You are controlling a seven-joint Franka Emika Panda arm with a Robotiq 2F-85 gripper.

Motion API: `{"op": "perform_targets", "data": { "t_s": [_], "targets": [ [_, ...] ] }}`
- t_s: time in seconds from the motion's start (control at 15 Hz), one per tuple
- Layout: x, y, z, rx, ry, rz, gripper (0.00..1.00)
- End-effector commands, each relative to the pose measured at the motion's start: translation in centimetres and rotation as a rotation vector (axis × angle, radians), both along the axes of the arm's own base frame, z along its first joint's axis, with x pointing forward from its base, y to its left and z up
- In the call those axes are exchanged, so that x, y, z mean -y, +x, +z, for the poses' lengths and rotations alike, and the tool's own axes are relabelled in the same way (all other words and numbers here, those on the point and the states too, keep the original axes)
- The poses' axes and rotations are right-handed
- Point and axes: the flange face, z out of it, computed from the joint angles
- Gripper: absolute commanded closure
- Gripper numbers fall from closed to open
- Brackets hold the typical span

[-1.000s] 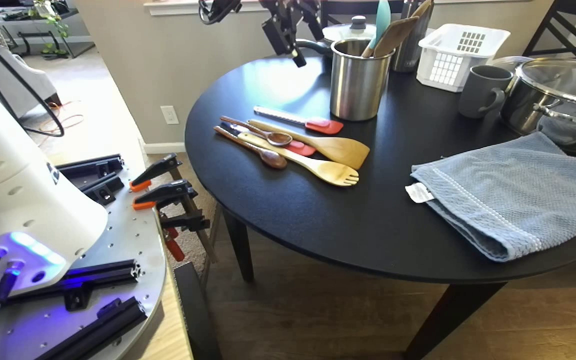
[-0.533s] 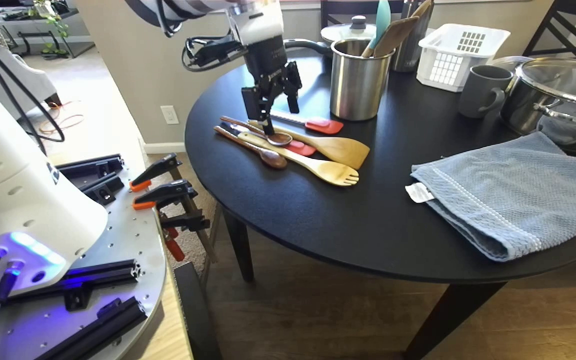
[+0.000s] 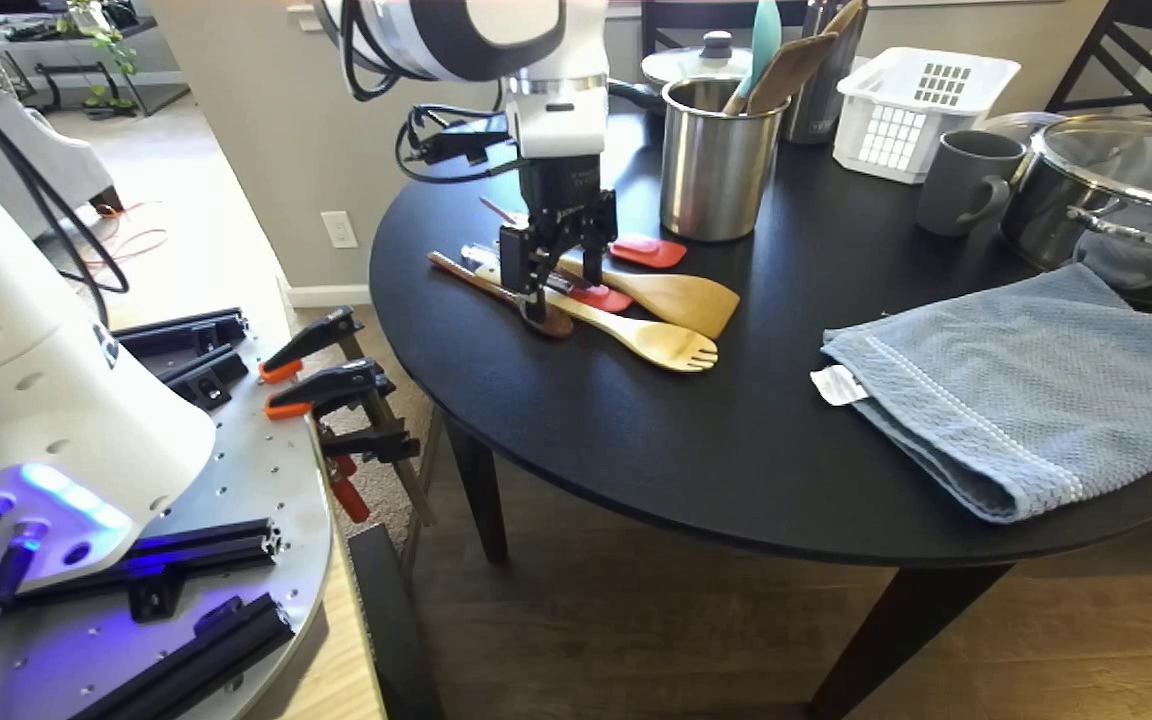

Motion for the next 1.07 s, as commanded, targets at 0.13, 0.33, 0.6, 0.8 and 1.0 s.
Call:
{"op": "perform_targets", "data": {
  "t_s": [0.13,0.33,0.6,0.8,1.0],
  "targets": [
    [1.9,2.1,0.2,-0.050,-0.042,-0.005,0.00],
    [2.4,2.3,-0.5,-0.077,-0.061,-0.006,0.00],
    [3.2,2.1,-1.8,-0.104,-0.081,-0.005,0.00],
    [3.4,2.2,-2.2,-0.105,-0.081,-0.006,0.25],
    [3.3,2.2,-2.3,-0.105,-0.081,0.003,0.42]
  ]
}}
